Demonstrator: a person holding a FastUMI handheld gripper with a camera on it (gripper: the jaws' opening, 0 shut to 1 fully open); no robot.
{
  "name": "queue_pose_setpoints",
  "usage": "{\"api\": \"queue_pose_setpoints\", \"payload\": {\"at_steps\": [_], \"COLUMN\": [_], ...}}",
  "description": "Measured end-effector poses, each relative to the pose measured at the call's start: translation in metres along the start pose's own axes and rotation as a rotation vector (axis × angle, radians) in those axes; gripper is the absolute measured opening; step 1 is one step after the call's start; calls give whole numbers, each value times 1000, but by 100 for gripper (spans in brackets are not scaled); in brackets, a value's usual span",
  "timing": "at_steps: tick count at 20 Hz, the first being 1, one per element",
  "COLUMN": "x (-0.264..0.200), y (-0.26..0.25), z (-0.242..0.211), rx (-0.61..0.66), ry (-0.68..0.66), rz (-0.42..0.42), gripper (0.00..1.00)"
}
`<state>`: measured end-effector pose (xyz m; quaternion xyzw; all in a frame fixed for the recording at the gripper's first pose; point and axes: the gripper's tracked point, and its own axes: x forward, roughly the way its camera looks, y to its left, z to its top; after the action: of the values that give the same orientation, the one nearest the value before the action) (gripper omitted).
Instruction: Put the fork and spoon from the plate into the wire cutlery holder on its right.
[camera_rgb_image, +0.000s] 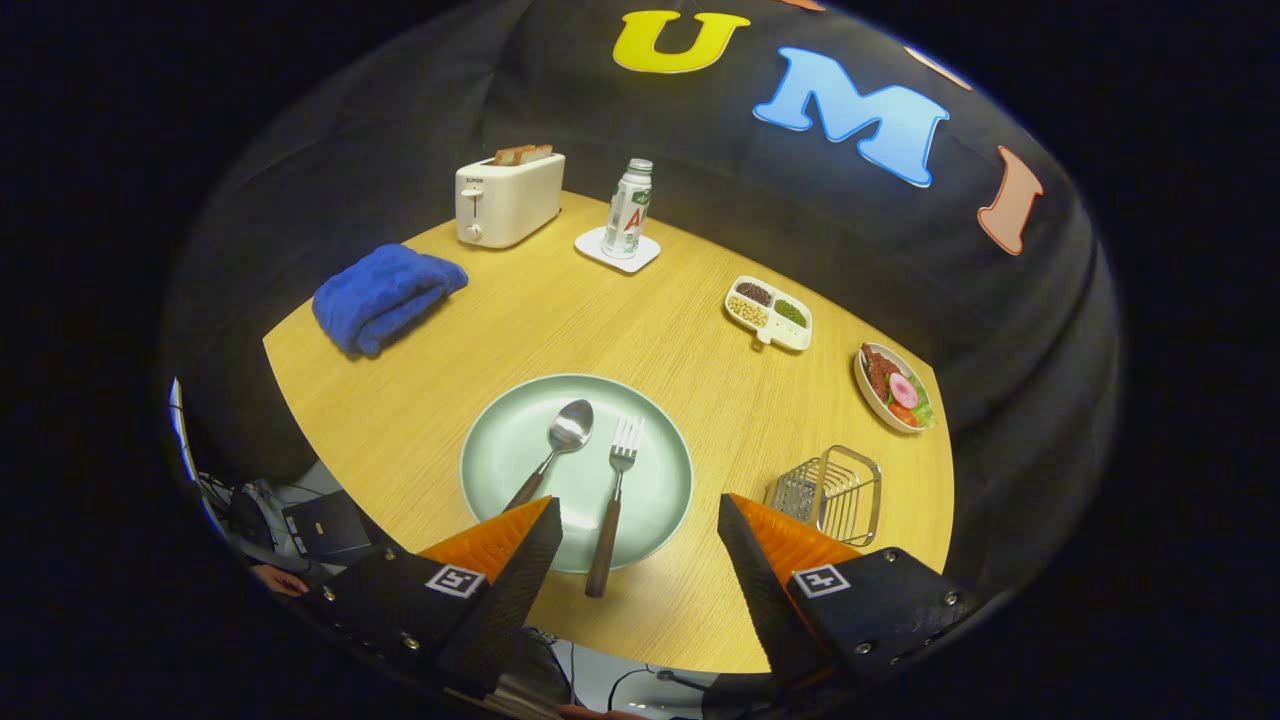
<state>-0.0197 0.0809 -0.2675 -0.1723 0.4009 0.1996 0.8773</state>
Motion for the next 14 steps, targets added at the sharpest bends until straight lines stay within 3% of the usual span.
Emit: {"api": "queue_pose_setpoints", "payload": {"at_steps": [10,14], "x": [48,55], "y": [23,26], "z": [-51,-47], "rx": [68,38], "ry": [233,245], "rz": [116,130], "gripper": [95,89]}}
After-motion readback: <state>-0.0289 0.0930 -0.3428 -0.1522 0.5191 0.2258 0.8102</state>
